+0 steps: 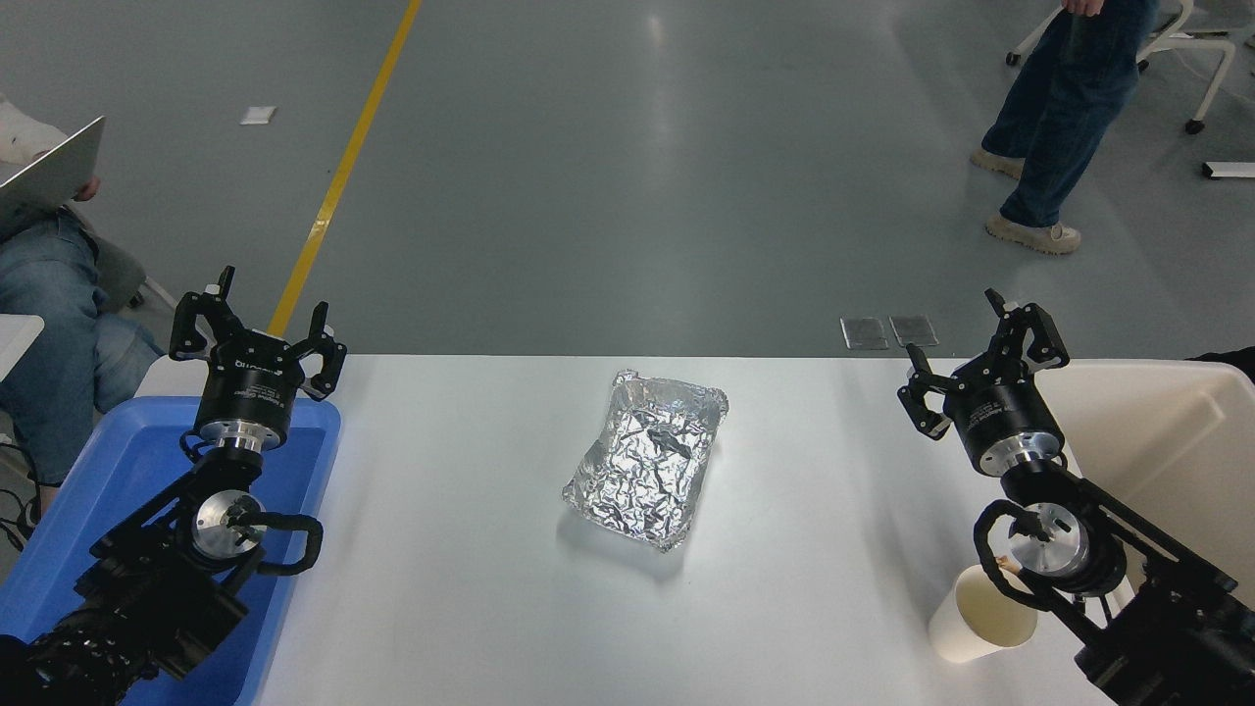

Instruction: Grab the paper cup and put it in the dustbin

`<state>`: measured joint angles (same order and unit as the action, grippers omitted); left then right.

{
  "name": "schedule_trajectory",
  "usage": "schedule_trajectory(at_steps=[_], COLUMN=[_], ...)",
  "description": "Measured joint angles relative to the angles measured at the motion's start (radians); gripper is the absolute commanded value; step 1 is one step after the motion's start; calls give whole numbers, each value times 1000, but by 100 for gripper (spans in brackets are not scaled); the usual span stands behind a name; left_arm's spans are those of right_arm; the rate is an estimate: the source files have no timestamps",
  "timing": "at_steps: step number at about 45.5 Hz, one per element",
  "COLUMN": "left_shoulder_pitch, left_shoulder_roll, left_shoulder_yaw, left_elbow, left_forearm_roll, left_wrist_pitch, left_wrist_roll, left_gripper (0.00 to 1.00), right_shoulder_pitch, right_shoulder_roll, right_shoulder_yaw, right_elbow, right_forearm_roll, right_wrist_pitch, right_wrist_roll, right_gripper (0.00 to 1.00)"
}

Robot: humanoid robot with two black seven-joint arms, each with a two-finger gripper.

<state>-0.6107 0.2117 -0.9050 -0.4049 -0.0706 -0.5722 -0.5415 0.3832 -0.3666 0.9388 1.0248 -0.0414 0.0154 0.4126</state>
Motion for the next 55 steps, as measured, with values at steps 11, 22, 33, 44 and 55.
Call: schedule_trajectory(at_steps=[11,22,33,44,55], left_shoulder_pitch=[-1,-1,-1,-1,-1], left_shoulder_roll=[0,1,1,2,2], left_shoulder_yaw=[0,1,1,2,2], left_elbow=[1,1,1,0,0], left_forearm_roll=[-1,-1,0,0,0], left_wrist_pitch=[0,0,1,1,1], left_wrist_roll=[0,0,0,0,0], left_gripper=[99,99,99,99,99], right_shoulder_pitch=[0,0,2,10,26], right_shoulder_roll=[-3,-4,-6,-7,-24], right_shoulder_yaw=[0,1,1,0,-5], right_elbow=[0,0,0,-3,-11], right_forearm_roll=[0,0,0,0,4], right_wrist_pitch=[0,0,1,0,-6], right_wrist_roll=[0,0,0,0,-3], right_gripper=[100,100,100,100,100])
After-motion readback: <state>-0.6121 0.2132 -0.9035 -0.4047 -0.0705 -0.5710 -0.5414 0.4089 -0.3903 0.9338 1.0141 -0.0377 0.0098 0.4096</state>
